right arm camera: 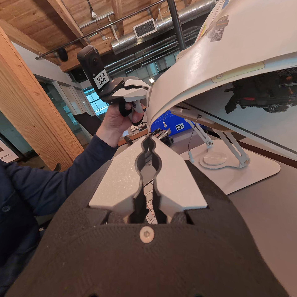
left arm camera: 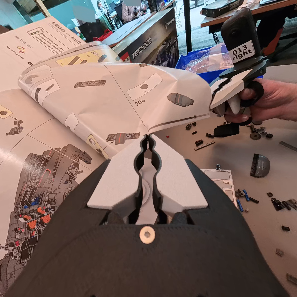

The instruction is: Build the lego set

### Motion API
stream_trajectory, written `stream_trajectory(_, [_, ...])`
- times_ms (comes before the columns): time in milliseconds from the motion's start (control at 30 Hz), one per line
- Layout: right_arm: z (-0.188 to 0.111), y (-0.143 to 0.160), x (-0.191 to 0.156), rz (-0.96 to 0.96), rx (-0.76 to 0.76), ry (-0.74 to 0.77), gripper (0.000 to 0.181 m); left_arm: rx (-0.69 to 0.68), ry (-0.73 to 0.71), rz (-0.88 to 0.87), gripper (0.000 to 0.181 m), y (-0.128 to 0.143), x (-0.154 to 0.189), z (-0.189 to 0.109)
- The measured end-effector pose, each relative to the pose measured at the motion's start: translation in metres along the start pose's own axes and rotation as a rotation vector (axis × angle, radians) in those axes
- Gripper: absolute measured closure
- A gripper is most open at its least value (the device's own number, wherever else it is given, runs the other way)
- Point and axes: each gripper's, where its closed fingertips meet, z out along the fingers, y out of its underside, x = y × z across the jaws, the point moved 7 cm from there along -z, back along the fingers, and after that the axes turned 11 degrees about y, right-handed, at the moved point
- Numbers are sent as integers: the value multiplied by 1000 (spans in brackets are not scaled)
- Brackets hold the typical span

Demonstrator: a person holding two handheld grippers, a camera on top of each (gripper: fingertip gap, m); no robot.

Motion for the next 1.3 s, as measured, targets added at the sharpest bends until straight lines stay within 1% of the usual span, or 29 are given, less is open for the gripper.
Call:
stream_trajectory(167, [-2,-1,5,4,22,33,181,12,8,0,181,2,-1,-7])
stream_trajectory(367, [-3,-2,4,-24,27,57,181,46,8,-12,181,2,-3,-14])
stream_trajectory(600, [-9,-5,8,-44,41,99,181,140,-33,-54,181,1,-11,-38])
stream_trajectory(733, [-9,-4,10,-57,32,120,181,158,-65,-96,181,9,-19,-49])
stream_trajectory(833, [-10,-2,15,-50,30,143,181,157,-105,-149,181,17,-27,-60])
stream_trajectory(967, [-11,-1,18,-54,31,157,181,120,-161,-263,181,32,-38,-73])
stream_trajectory(1167, [-12,-1,20,-84,32,204,181,124,-170,-434,181,51,-49,-82])
stream_trajectory(1300, [-16,-2,25,-96,40,267,181,136,-166,-489,181,59,-53,-84])
